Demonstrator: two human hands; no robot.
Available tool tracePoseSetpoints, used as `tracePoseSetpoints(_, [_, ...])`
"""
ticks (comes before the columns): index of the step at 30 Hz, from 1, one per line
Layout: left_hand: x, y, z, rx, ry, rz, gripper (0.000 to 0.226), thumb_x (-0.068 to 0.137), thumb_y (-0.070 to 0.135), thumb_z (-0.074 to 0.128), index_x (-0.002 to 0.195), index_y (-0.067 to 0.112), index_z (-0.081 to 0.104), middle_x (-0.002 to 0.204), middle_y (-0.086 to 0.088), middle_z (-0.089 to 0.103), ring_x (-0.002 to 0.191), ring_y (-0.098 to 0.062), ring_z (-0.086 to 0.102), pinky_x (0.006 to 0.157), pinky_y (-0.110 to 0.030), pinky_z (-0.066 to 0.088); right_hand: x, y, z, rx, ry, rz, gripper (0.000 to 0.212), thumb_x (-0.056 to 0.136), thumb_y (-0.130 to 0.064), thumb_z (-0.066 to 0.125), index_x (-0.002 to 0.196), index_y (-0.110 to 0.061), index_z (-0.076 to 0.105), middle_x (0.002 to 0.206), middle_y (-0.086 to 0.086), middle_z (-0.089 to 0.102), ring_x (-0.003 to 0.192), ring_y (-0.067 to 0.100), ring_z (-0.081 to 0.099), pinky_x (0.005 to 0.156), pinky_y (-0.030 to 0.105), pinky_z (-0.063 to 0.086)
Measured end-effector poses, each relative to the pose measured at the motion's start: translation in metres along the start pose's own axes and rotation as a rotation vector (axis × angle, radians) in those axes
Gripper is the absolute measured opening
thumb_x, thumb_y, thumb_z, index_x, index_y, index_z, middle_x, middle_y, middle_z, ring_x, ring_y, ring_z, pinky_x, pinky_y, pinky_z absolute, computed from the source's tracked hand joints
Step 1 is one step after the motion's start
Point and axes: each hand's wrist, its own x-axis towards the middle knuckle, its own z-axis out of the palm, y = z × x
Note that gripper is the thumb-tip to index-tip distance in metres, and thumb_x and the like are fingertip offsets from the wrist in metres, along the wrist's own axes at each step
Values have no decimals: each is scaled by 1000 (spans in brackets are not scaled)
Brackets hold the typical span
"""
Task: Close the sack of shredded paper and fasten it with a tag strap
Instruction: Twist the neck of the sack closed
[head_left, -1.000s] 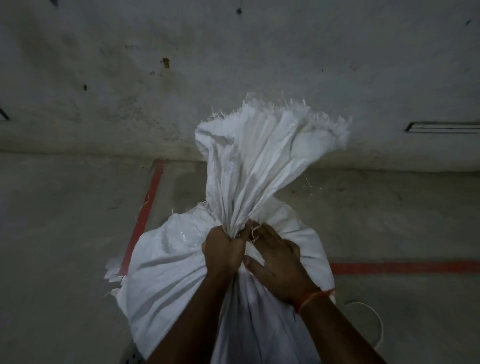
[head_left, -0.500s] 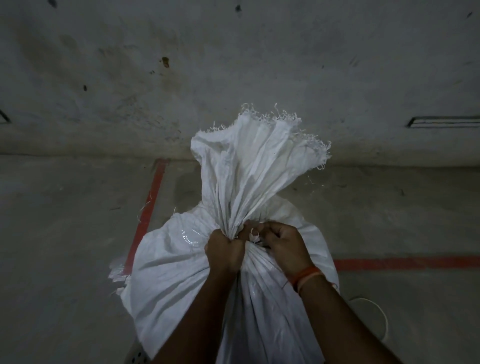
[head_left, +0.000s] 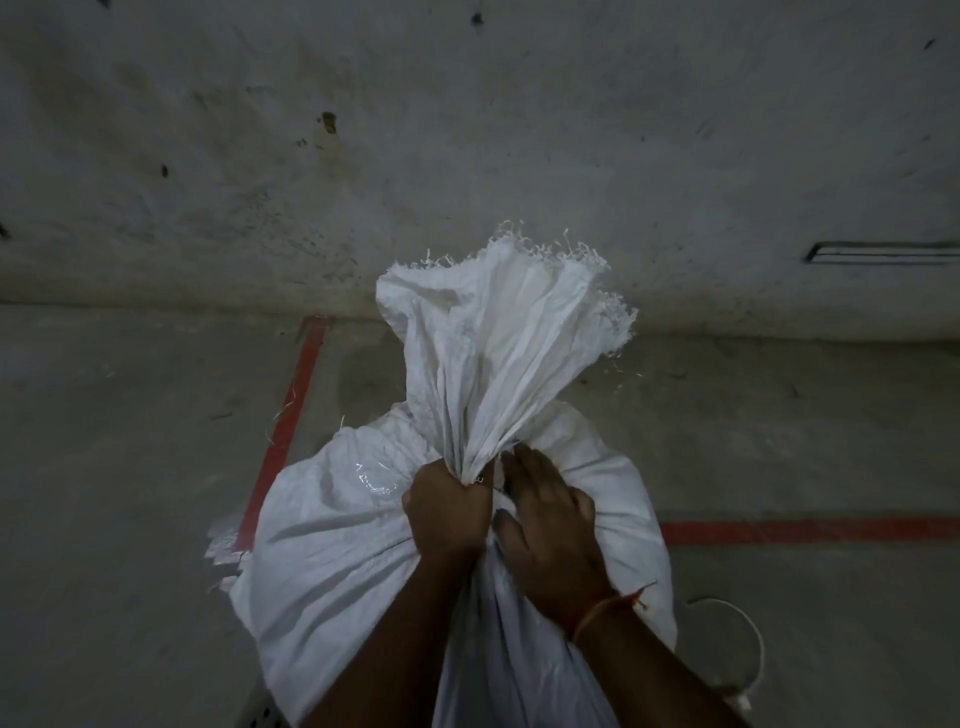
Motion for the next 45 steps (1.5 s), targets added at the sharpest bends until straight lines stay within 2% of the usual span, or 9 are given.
tracePoseSetpoints(4, [-1,-2,5,238,0,30,37,82,28,68,110,4,67,104,-19,64,103,-44,60,93,-45,46,-3,1,10,-125,28,-20,60,88,-33,43,146,-16,47,155,4,45,146,20,37,104,39,32])
tracePoseSetpoints(7, [-3,-1,8,391,-18,95,56,81,20,62,135,11,52,112,-17,57,108,-40,53,100,-45,37,-5,3,17,-159,-9,-35,58,88,-31,45,143,-15,50,153,6,48,147,23,37,108,40,29])
tracePoseSetpoints(11, [-5,-1,12,462,78,186,64,64,15,68,125,15,49,123,-11,53,117,-35,44,95,-48,37,-4,5,18,-169,-67,-18,55,85,-32,48,137,-16,56,148,7,53,143,25,42,109,40,27])
tracePoseSetpoints(16, [-7,1,-1,450,-34,146,75,69,47,71,132,18,41,141,-5,38,132,-30,34,102,-50,31,-5,-1,3,-161,-111,22,54,83,-40,43,129,-19,62,139,4,61,138,25,49,106,40,33])
tracePoseSetpoints(22, [-39,15,-48,461,-301,170,140,37,86,39,156,19,7,162,-1,15,149,-25,17,116,-50,20,-22,2,-39,19,-204,32,73,79,-56,27,143,-25,46,155,-5,40,149,16,28,115,41,34])
tracePoseSetpoints(28, [-99,61,-70,430,-145,421,112,62,78,49,154,21,20,163,-4,16,150,-26,19,115,-51,23,-67,10,-120,141,-158,137,87,78,-62,27,151,-17,38,158,0,38,149,17,30,121,33,27])
tracePoseSetpoints(33, [-147,101,-36,381,-439,700,70,74,61,58,130,19,56,141,-1,50,132,-18,46,110,-38,42,-108,42,-184,176,-19,240,63,94,-40,53,149,-12,41,156,7,43,144,22,40,120,34,30])
tracePoseSetpoints(37, [-183,107,20,331,-697,659,70,75,62,59,129,18,58,131,3,57,121,-12,54,98,-19,41,-137,89,-204,221,35,338,61,95,-25,62,150,-10,41,156,9,42,143,23,40,119,32,31])
tracePoseSetpoints(45, [-219,48,165,352,-1050,409,51,92,33,69,138,15,54,135,1,57,123,-18,58,105,-30,46,-197,223,-151,272,62,639,53,91,-17,64,143,-10,51,146,9,54,133,25,52,113,26,33])
